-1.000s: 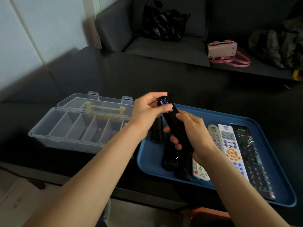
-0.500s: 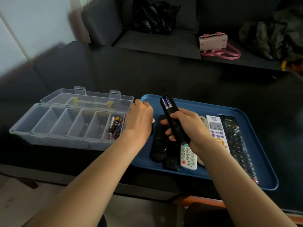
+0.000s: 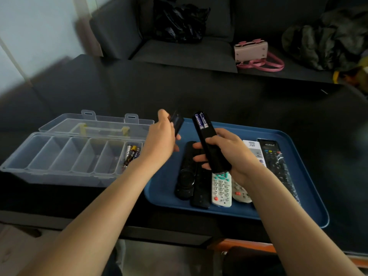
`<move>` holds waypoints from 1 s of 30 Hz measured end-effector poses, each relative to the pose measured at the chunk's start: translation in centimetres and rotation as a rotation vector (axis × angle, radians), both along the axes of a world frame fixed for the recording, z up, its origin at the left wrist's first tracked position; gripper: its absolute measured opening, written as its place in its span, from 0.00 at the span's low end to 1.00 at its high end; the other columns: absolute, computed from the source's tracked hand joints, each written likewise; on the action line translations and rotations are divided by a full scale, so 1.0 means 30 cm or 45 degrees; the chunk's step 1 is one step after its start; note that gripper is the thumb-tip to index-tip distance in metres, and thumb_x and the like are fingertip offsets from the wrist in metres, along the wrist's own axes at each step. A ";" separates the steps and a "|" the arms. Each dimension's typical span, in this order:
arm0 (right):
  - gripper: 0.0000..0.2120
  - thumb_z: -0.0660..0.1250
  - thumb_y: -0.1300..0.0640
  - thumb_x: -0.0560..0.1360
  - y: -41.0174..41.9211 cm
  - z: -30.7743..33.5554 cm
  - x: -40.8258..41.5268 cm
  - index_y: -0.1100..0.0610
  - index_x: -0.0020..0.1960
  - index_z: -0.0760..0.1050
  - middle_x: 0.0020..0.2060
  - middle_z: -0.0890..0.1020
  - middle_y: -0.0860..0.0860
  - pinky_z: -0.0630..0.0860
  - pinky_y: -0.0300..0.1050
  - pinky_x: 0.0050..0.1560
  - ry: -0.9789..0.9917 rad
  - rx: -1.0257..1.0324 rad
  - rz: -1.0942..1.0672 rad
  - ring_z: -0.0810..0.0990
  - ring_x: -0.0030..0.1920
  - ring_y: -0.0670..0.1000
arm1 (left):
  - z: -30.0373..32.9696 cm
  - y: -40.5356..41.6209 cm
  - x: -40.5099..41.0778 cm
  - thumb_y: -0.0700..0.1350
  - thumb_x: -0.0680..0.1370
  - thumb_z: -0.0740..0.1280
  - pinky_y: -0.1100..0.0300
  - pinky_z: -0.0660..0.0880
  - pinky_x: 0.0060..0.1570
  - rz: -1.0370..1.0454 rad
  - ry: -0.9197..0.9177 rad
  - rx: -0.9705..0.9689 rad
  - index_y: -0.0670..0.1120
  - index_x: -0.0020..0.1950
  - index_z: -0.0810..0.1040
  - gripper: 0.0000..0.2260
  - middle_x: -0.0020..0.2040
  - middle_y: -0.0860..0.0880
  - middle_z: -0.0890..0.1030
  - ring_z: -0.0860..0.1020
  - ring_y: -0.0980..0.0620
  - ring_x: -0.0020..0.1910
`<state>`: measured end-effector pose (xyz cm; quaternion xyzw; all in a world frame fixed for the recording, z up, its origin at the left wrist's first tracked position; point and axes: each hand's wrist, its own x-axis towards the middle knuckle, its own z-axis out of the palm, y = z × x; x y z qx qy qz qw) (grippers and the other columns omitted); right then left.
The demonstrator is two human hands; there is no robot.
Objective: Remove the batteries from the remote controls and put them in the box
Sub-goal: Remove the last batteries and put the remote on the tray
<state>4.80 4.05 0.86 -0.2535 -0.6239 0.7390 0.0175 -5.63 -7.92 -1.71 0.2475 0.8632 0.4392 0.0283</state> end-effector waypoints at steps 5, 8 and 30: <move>0.12 0.59 0.64 0.77 0.017 0.017 0.006 0.60 0.57 0.76 0.41 0.79 0.58 0.74 0.40 0.25 -0.029 0.151 0.094 0.81 0.30 0.51 | 0.053 -0.029 0.005 0.50 0.82 0.50 0.61 0.67 0.36 -0.170 0.037 0.131 0.50 0.42 0.68 0.12 0.36 0.52 0.74 0.72 0.56 0.32; 0.14 0.63 0.66 0.76 0.030 0.026 0.010 0.56 0.60 0.75 0.47 0.82 0.57 0.75 0.37 0.24 0.003 0.226 0.114 0.84 0.33 0.52 | 0.031 -0.044 0.007 0.49 0.81 0.53 0.63 0.66 0.45 -0.326 0.185 -0.053 0.47 0.58 0.71 0.11 0.48 0.49 0.73 0.74 0.54 0.44; 0.11 0.66 0.53 0.76 0.007 0.024 -0.011 0.61 0.44 0.78 0.35 0.82 0.54 0.70 0.36 0.26 0.261 0.068 -0.310 0.78 0.28 0.49 | 0.018 -0.099 -0.038 0.41 0.74 0.69 0.64 0.65 0.59 -0.484 0.563 -0.127 0.47 0.68 0.71 0.22 0.60 0.51 0.76 0.72 0.51 0.58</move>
